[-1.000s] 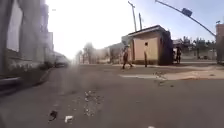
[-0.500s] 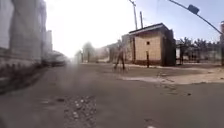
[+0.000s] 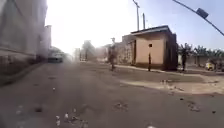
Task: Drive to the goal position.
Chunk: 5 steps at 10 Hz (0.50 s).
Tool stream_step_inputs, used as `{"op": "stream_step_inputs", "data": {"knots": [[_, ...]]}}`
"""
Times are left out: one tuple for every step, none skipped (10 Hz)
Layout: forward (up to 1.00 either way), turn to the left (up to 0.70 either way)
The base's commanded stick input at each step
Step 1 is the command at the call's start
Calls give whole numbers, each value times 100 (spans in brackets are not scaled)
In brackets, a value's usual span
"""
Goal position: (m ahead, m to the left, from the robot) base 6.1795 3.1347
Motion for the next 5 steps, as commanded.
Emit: {"op": "stream_step_inputs", "data": {"knots": [[100,0],[100,0],[100,0],[100,0],[100,0]]}}
